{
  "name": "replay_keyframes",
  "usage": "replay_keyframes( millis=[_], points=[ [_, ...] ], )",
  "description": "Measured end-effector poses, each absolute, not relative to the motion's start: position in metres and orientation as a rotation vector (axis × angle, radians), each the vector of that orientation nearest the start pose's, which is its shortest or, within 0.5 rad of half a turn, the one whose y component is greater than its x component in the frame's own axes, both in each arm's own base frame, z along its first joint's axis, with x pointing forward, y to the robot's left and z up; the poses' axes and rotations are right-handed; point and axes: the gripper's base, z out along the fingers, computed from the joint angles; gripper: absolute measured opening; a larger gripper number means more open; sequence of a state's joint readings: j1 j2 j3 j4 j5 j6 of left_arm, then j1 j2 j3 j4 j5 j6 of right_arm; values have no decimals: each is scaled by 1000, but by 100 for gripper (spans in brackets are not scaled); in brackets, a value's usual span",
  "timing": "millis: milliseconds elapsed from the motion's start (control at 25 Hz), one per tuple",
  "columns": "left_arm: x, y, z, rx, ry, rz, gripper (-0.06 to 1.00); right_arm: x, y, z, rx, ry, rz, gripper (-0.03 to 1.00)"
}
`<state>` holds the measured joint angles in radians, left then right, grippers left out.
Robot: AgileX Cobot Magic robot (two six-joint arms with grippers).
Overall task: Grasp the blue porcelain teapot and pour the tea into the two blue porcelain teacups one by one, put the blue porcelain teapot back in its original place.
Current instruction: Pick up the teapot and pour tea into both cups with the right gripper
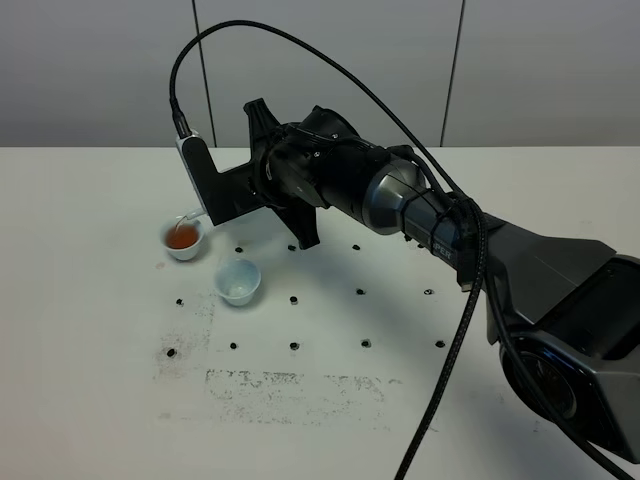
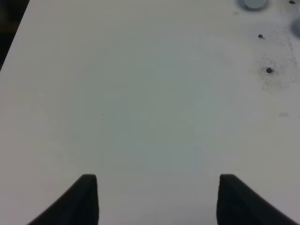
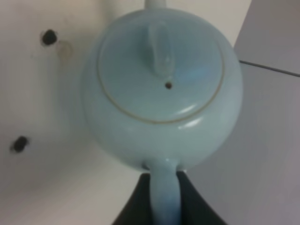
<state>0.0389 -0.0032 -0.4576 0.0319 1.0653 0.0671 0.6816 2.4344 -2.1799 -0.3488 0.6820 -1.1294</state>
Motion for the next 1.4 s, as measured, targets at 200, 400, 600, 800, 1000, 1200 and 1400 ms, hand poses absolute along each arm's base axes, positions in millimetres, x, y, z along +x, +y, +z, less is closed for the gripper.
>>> replay_keyframes(
  millis=[200, 400, 600, 800, 1000, 1200, 1400],
  points=[
    [-1, 3, 265, 29, 2089, 103, 52, 444, 324, 192, -2004, 1435, -459, 3],
    [-1, 3, 265, 29, 2089, 103, 52, 443, 314, 198, -1911, 1590, -222, 3],
    [-1, 3, 265, 29, 2089, 103, 52, 440, 316, 203, -1844, 1650, -88, 3],
    [-1, 3, 265, 29, 2089, 103, 52, 433, 315, 222, -1746, 1747, 0, 3],
    [-1, 3, 265, 29, 2089, 103, 52, 424, 309, 246, -1623, 1872, 118, 3],
    [-1, 3, 265, 29, 2089, 103, 52, 433, 299, 244, -1501, 1955, 217, 3],
    [-1, 3, 265, 29, 2088, 103, 52, 442, 296, 232, -1408, 1958, 257, 3]
  ],
)
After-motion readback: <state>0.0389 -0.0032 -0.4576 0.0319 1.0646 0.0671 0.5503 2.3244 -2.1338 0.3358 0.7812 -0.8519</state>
